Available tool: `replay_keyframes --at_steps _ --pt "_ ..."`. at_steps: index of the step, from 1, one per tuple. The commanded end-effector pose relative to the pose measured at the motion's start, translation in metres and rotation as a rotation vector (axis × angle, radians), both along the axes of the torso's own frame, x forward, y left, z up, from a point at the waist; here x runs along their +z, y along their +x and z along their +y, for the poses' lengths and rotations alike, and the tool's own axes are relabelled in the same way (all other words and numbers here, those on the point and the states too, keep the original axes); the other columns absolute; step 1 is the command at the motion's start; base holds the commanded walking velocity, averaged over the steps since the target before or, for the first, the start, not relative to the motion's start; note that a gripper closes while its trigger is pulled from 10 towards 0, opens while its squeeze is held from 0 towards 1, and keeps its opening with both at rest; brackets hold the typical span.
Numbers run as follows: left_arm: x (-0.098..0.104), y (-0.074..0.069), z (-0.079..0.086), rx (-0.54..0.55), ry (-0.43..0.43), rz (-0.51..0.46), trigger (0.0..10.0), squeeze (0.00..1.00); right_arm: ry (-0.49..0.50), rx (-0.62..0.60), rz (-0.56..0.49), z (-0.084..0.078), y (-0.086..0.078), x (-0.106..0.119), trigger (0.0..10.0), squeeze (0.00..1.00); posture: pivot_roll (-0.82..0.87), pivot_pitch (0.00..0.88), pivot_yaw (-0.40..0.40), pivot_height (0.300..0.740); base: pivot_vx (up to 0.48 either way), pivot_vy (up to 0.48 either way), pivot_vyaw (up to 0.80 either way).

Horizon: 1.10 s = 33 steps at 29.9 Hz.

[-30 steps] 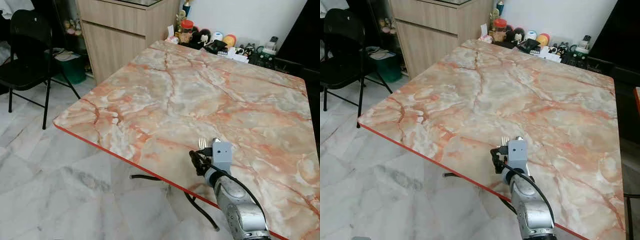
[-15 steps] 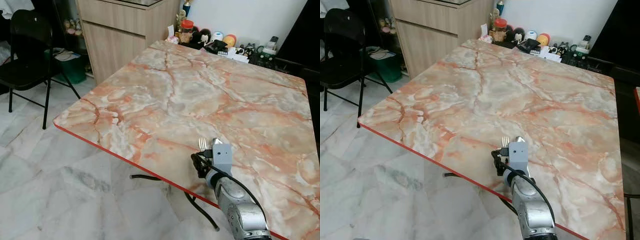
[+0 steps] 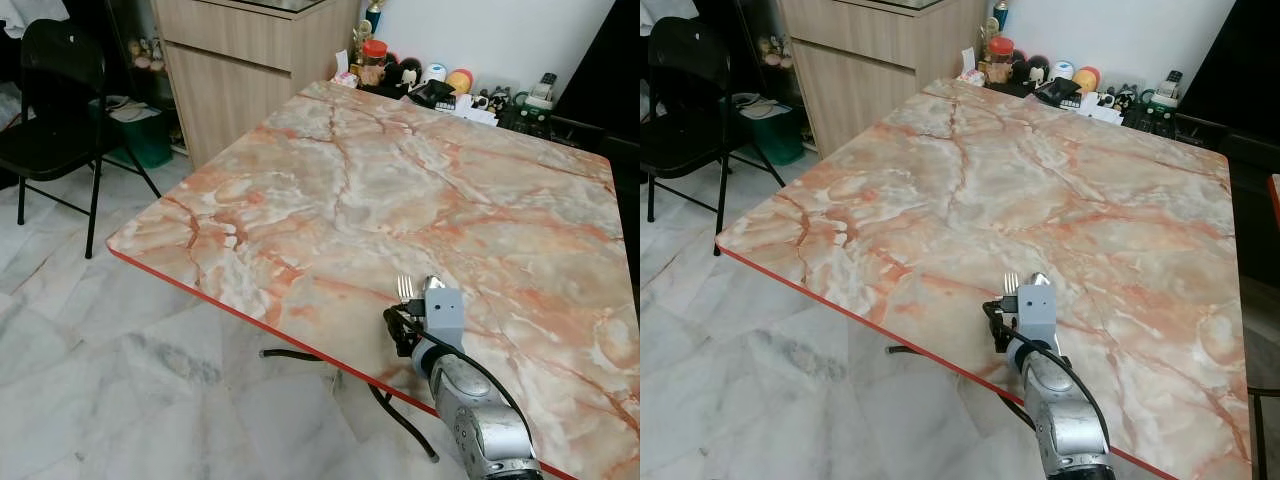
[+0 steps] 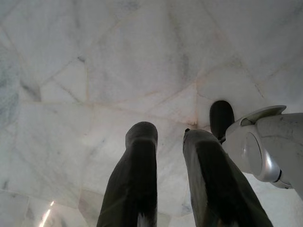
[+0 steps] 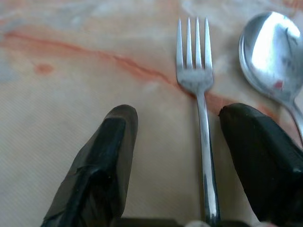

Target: Setting the table

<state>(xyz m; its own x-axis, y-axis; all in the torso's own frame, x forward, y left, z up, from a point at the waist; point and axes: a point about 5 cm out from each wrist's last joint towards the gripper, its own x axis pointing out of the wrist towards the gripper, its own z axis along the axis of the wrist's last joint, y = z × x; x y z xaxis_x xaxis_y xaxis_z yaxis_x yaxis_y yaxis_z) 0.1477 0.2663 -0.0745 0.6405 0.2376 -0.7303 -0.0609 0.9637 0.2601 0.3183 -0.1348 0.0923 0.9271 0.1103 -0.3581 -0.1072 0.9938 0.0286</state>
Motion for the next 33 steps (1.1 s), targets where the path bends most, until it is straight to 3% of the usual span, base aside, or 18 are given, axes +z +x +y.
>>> replay_keyframes --at_steps 1,12,13,14,15,16,33 --pt "-0.005 -0.010 -0.002 -0.022 -0.001 0.038 10.0 0.00 -0.014 -0.017 0.028 -0.003 0.000 -0.004 10.0 0.00 0.09 0.133 -0.050 0.740 0.000 0.000 0.00" --pt "-0.005 -0.009 -0.003 -0.034 0.001 0.039 10.0 0.00 -0.019 -0.022 0.081 -0.004 -0.004 -0.017 10.0 0.00 0.09 0.151 -0.049 0.740 0.000 0.000 0.00" --pt "-0.005 -0.009 -0.002 -0.034 0.000 0.040 10.0 0.00 -0.020 -0.022 0.087 -0.005 -0.004 -0.019 7.0 0.00 0.09 0.151 -0.049 0.740 0.000 0.000 0.00" --pt "-0.005 -0.010 -0.002 -0.033 0.000 0.043 10.0 0.00 -0.022 -0.024 0.095 -0.005 -0.005 -0.021 2.0 0.00 0.09 0.157 -0.048 0.740 0.000 0.000 0.00" --pt "-0.005 -0.010 -0.002 -0.032 0.000 0.044 10.0 0.00 -0.023 -0.024 0.096 -0.005 -0.005 -0.021 2.0 0.00 0.09 0.157 -0.048 0.740 0.000 0.000 0.00" --pt "-0.005 -0.011 -0.002 -0.032 -0.001 0.045 10.0 0.00 -0.022 -0.024 0.098 -0.005 -0.006 -0.022 0.0 0.00 0.09 0.158 -0.048 0.740 0.000 0.000 0.00" --pt "-0.006 -0.012 -0.002 -0.042 0.002 0.054 10.0 0.00 -0.037 -0.010 0.108 -0.003 -0.006 -0.029 0.0 0.00 0.10 0.171 -0.044 0.740 0.000 0.000 0.00"
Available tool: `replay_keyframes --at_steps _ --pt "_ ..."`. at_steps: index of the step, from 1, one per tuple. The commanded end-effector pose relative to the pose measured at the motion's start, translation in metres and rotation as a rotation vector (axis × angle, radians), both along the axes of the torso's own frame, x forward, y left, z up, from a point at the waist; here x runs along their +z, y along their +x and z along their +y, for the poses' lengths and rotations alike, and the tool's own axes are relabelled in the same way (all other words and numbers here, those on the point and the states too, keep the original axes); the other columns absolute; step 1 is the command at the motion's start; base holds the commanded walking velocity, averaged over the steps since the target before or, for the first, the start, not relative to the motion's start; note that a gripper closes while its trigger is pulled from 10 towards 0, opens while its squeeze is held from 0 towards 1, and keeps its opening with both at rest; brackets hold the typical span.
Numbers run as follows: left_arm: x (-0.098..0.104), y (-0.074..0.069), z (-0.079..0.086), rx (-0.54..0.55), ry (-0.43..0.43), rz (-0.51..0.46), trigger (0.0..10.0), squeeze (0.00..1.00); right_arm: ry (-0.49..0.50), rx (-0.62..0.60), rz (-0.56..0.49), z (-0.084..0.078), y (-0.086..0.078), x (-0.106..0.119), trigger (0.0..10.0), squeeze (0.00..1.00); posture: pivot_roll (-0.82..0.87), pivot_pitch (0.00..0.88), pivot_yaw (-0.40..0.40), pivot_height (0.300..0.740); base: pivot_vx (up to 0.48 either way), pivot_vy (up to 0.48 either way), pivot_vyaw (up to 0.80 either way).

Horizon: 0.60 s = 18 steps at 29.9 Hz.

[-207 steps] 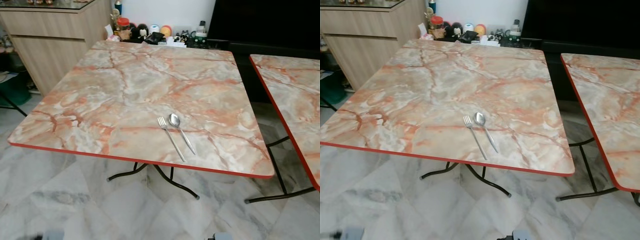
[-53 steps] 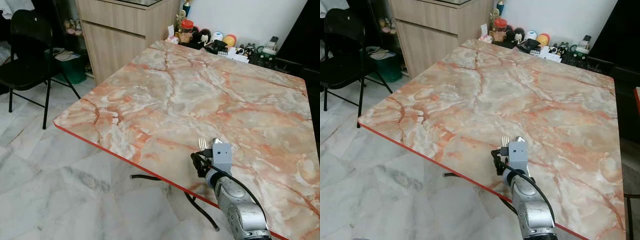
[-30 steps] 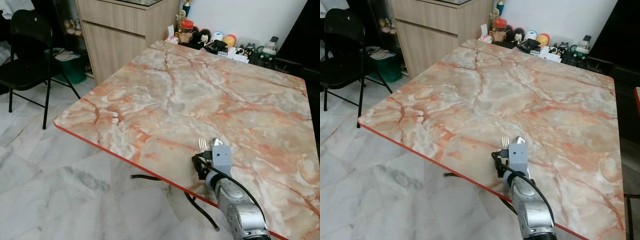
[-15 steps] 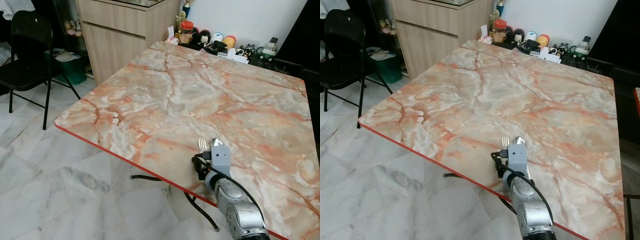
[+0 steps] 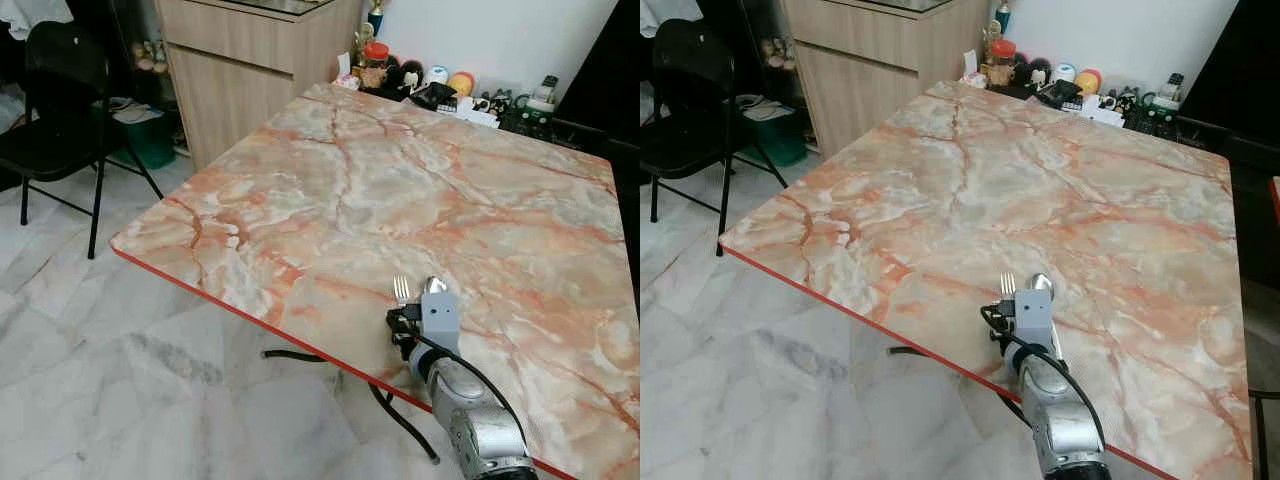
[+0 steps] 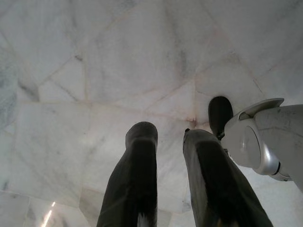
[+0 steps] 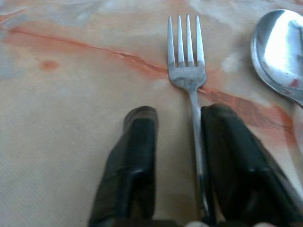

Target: Setting the table

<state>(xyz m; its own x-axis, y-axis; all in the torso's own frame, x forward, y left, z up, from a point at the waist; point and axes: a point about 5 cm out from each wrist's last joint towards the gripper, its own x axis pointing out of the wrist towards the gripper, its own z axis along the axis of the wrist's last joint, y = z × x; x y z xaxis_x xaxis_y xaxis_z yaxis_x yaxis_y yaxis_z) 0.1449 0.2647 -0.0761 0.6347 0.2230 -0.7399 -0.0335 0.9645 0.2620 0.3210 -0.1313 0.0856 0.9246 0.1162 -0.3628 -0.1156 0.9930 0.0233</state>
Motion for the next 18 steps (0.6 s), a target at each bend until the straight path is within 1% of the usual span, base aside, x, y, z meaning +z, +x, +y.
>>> replay_keyframes --at_steps 1,7,15,17,18 --pt "-0.0038 -0.0087 -0.0003 -0.018 0.002 0.038 10.0 0.00 -0.031 -0.018 0.104 -0.0058 -0.0087 -0.0221 0.0 0.00 0.10 0.171 -0.044 0.740 0.000 0.000 0.00" --pt "-0.0037 -0.0086 -0.0002 -0.021 0.003 0.037 10.0 0.00 -0.031 -0.012 0.109 -0.0043 -0.0095 -0.0244 0.0 0.00 0.11 0.171 -0.044 0.740 0.000 0.000 0.00" --pt "-0.0044 -0.0090 -0.0014 -0.026 0.002 0.041 10.0 0.00 -0.035 -0.015 0.110 -0.0065 -0.0101 -0.0261 0.0 0.00 0.10 0.170 -0.045 0.740 0.000 0.000 0.00" --pt "-0.0042 -0.0085 -0.0015 -0.025 0.001 0.040 10.0 0.00 -0.033 -0.016 0.109 -0.0063 -0.0099 -0.0260 0.0 0.00 0.10 0.170 -0.046 0.740 0.000 0.000 0.00" --pt "-0.0035 -0.0060 -0.0026 -0.028 0.000 0.031 10.0 0.00 -0.029 -0.015 0.105 -0.0057 -0.0094 -0.0255 0.0 0.00 0.10 0.169 -0.046 0.740 0.000 0.000 0.00"
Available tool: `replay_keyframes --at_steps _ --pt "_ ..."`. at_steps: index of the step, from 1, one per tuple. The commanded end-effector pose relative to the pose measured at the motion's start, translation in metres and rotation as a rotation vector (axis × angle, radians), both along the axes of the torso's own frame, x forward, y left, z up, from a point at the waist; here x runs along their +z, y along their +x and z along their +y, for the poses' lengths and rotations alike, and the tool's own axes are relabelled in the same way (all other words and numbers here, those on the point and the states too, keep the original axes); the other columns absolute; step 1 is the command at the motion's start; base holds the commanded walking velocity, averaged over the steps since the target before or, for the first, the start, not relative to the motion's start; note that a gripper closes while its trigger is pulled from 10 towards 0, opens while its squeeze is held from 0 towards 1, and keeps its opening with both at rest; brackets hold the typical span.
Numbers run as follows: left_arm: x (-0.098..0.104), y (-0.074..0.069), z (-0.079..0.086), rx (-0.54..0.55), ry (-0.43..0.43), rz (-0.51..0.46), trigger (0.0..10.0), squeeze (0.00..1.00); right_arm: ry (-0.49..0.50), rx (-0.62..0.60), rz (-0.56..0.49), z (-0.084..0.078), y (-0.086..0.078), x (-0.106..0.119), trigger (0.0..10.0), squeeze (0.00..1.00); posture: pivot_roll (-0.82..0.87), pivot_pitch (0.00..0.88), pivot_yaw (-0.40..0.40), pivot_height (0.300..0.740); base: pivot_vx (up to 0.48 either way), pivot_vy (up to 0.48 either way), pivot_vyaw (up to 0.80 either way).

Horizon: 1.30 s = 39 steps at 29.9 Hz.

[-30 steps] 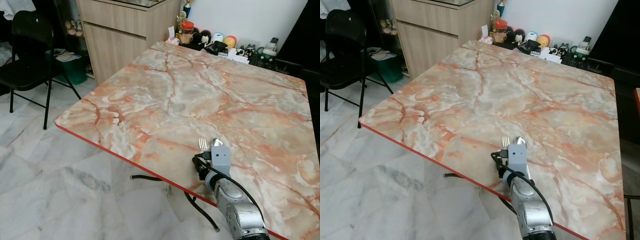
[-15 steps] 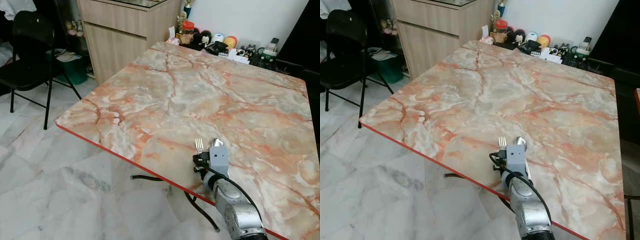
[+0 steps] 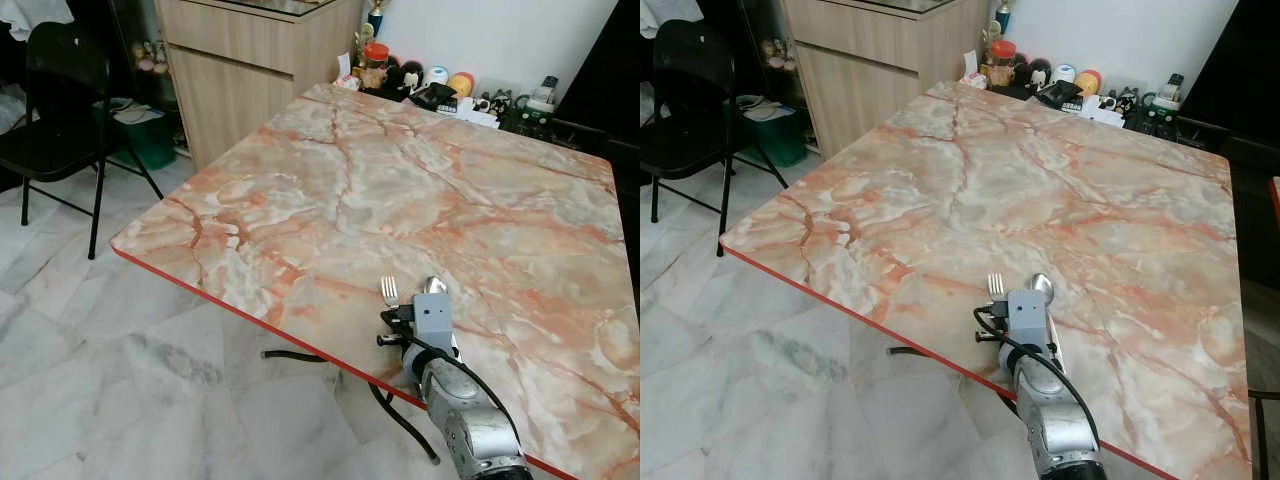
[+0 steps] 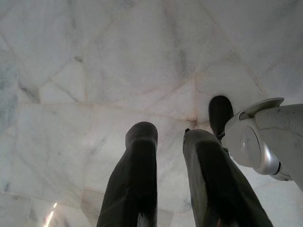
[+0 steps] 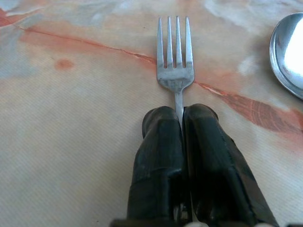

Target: Setting the table

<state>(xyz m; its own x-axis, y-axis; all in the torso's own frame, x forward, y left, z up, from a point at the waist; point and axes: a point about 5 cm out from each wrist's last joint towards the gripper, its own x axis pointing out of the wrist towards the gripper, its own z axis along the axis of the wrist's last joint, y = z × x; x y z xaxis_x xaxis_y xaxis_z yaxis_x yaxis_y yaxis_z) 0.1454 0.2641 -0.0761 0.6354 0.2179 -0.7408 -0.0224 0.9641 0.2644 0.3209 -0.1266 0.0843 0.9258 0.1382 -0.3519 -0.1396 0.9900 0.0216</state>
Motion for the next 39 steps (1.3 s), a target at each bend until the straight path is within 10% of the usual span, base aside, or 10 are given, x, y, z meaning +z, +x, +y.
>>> replay_keyframes --at_steps 1,11,12,13,22,33,39 --pt "-0.003 -0.006 -0.002 -0.018 -0.002 0.026 10.0 0.00 -0.029 -0.039 0.115 -0.010 -0.009 -0.024 0.0 0.00 0.10 0.169 -0.046 0.740 0.000 0.000 0.00" --pt "-0.004 -0.006 -0.003 -0.017 -0.002 0.028 10.0 0.00 -0.021 -0.040 0.073 -0.010 -0.005 -0.019 0.6 0.00 0.11 0.163 -0.051 0.740 0.000 0.000 0.00" --pt "-0.004 -0.006 -0.003 -0.015 -0.002 0.032 10.0 0.00 -0.041 -0.048 0.036 -0.011 -0.002 -0.014 3.8 0.00 0.11 0.163 -0.051 0.740 0.000 0.000 0.00" --pt "-0.005 -0.007 -0.003 -0.017 0.000 0.038 10.0 0.00 -0.025 -0.046 -0.021 -0.010 0.001 -0.006 10.0 0.00 0.11 0.163 -0.052 0.740 0.000 0.000 0.00" --pt "-0.005 -0.009 -0.002 -0.016 0.006 0.047 10.0 0.00 0.069 -0.057 -0.364 -0.007 0.015 0.060 10.0 0.00 0.10 0.168 -0.052 0.740 0.000 0.000 0.00" --pt "-0.003 -0.005 -0.002 -0.003 0.000 0.030 10.0 0.00 0.069 -0.009 -0.508 -0.009 0.018 0.088 10.0 0.00 0.09 0.157 -0.052 0.740 0.000 0.000 0.00" --pt "0.003 0.001 0.010 -0.014 0.029 0.025 10.0 0.00 -0.032 -0.061 -0.564 -0.040 0.017 0.103 10.0 0.00 0.07 0.125 -0.039 0.740 0.000 0.000 0.00"
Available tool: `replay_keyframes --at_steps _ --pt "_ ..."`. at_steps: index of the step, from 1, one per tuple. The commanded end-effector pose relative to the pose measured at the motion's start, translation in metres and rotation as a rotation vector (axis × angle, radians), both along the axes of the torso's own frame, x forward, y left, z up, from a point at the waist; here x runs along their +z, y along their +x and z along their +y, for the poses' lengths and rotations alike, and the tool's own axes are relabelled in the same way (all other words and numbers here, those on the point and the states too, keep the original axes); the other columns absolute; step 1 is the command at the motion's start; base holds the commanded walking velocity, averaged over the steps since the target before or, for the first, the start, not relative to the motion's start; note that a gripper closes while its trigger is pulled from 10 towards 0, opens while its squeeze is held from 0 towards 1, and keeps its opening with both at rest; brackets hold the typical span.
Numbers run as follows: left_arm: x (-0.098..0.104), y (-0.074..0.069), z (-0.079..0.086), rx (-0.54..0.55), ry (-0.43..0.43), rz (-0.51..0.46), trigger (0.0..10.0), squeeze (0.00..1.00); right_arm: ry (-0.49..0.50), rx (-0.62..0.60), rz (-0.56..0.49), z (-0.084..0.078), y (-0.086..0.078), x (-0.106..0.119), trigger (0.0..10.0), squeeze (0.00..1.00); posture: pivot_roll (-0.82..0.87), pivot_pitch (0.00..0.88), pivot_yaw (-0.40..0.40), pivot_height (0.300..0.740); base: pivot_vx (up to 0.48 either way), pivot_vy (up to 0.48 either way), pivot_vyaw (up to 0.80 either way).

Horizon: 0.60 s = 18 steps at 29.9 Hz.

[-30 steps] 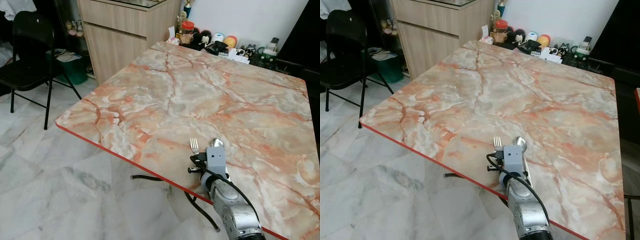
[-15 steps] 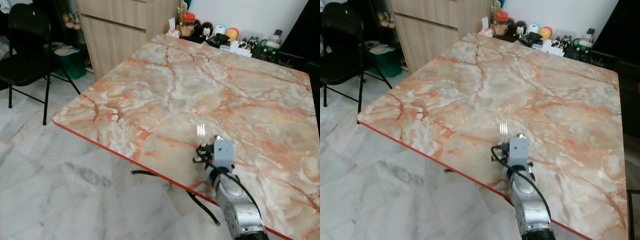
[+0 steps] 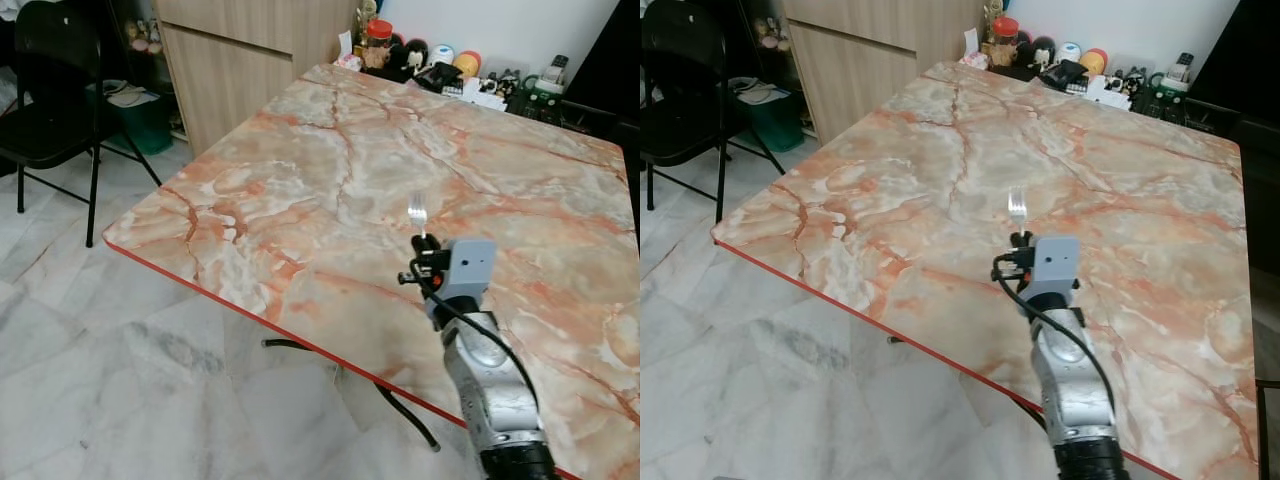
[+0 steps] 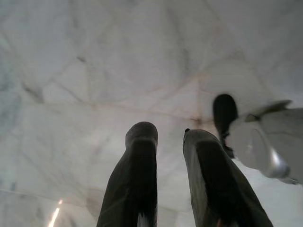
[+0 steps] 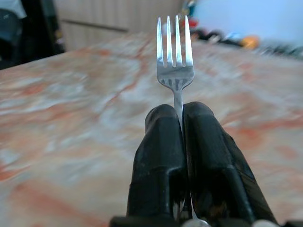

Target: Setting the table

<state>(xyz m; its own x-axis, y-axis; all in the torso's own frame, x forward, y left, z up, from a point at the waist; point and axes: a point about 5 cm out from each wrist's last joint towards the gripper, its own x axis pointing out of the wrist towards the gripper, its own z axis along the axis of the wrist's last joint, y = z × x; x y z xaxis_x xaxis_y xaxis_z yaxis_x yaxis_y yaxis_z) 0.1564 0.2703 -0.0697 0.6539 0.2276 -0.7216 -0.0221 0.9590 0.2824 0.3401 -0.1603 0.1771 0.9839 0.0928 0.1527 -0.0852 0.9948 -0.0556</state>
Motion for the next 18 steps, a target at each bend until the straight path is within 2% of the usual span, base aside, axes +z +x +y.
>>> replay_keyframes --at_steps 1,6,9,12,16,18 --pt "-0.003 -0.010 0.006 -0.011 0.020 0.052 10.0 0.00 -0.018 -0.027 -0.045 -0.011 -0.003 0.010 10.0 0.00 0.08 0.109 -0.040 0.740 0.000 0.000 0.00" --pt "0.000 -0.009 0.011 -0.016 0.039 0.047 10.0 0.00 -0.005 -0.057 -0.036 -0.017 -0.008 0.002 10.0 0.00 0.08 0.061 -0.037 0.740 0.000 0.000 0.00" --pt "0.002 -0.005 0.012 -0.056 0.067 0.039 10.0 0.00 0.008 -0.081 -0.027 -0.019 -0.013 -0.005 10.0 0.00 0.10 0.026 -0.029 0.740 0.000 0.000 0.00" --pt "0.003 -0.005 0.013 -0.040 0.061 0.027 10.0 0.00 0.016 -0.096 -0.025 -0.020 -0.016 -0.007 10.0 0.00 0.09 0.002 -0.028 0.740 0.000 0.000 0.00" --pt "0.004 -0.002 0.012 -0.034 0.045 0.017 10.0 0.00 0.028 -0.111 -0.028 -0.023 -0.015 -0.004 10.0 0.00 0.08 0.017 -0.027 0.740 0.000 0.000 0.00" --pt "0.005 0.003 0.010 -0.037 0.043 0.005 10.0 0.00 0.018 -0.099 -0.066 -0.023 -0.014 0.007 10.0 0.00 0.05 0.060 -0.035 0.740 0.000 0.000 0.00"
